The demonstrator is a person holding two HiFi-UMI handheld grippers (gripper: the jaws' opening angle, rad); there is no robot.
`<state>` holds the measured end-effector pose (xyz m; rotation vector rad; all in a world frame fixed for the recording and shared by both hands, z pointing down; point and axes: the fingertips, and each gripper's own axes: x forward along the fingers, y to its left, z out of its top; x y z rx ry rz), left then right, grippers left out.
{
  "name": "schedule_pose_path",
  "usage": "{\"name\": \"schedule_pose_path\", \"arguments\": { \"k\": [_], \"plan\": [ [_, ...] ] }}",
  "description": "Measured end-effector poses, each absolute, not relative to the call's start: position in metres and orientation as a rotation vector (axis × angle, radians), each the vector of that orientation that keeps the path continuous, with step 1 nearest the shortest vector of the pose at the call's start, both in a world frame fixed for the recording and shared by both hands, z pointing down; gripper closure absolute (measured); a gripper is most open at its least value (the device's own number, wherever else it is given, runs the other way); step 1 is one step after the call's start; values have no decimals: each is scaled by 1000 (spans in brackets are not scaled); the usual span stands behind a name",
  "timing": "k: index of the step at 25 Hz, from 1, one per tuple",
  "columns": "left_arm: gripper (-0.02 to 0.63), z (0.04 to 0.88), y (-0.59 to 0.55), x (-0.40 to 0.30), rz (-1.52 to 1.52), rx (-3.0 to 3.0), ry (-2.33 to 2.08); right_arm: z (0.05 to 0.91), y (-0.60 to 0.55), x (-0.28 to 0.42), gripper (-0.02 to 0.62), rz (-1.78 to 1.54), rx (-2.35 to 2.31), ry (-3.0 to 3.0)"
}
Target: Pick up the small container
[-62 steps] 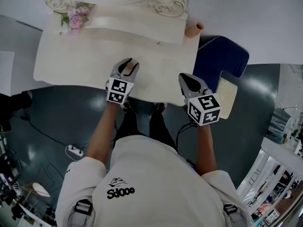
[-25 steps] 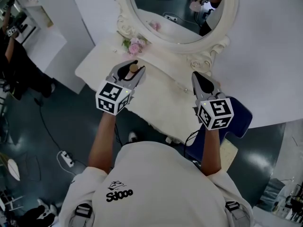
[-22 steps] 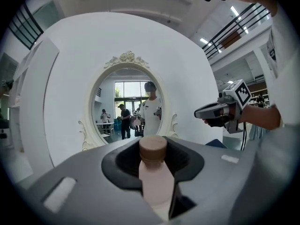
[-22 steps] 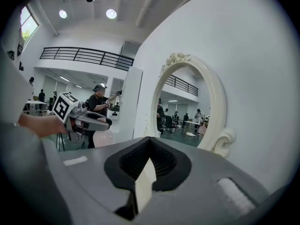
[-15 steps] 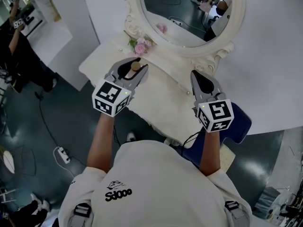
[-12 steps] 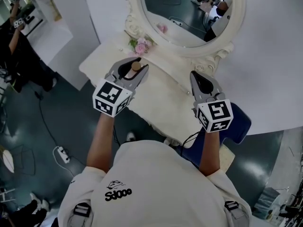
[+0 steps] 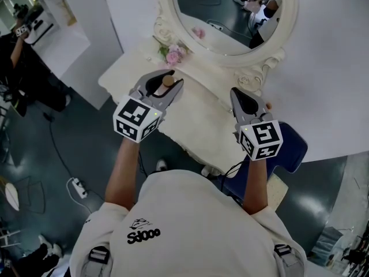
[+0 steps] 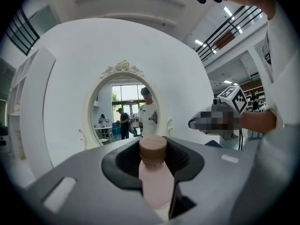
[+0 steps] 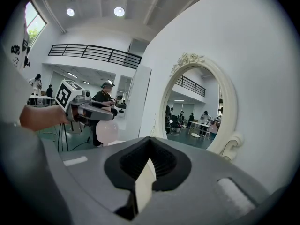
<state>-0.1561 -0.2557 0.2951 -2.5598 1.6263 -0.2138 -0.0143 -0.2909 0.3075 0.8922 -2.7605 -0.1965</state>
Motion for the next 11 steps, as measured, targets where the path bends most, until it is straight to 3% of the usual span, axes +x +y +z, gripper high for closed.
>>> {"name": "schedule_pose_path", "arguments": {
  "k": [11],
  "plan": [
    [462, 302, -244, -162, -195, -2573, 1660, 320, -282, -24, 594, -153, 850, -2774]
  ]
}}
